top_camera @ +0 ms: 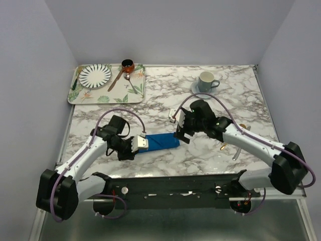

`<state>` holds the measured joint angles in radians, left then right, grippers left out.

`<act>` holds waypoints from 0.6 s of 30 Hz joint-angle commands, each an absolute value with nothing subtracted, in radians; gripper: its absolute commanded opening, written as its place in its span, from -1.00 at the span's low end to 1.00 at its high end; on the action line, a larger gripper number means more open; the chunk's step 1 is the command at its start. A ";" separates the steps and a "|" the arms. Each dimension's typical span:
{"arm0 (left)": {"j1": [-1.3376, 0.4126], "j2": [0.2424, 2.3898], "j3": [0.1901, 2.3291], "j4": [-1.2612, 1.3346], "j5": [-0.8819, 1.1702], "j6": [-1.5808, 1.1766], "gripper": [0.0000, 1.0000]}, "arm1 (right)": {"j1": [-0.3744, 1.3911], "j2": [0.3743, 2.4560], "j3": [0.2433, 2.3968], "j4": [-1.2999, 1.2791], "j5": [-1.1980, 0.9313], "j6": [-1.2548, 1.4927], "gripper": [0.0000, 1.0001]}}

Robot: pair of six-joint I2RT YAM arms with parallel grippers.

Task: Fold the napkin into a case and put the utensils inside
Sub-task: Turn over the smaller rectangle-folded napkin at the center of the board, then rotate the smaller rectangle-folded napkin at the center of the board.

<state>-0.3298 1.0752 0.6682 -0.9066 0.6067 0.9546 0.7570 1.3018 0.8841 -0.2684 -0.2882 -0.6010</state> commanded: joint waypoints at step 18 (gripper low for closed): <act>-0.405 1.514 0.768 -0.624 0.377 0.810 -0.71 | 0.620 1.899 1.286 -0.595 -0.549 -0.460 0.15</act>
<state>-0.4480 1.4227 0.7338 -0.7406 0.4431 0.8413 0.6159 1.8874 1.3071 -0.5259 -0.5110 -0.4419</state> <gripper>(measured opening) 0.150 0.615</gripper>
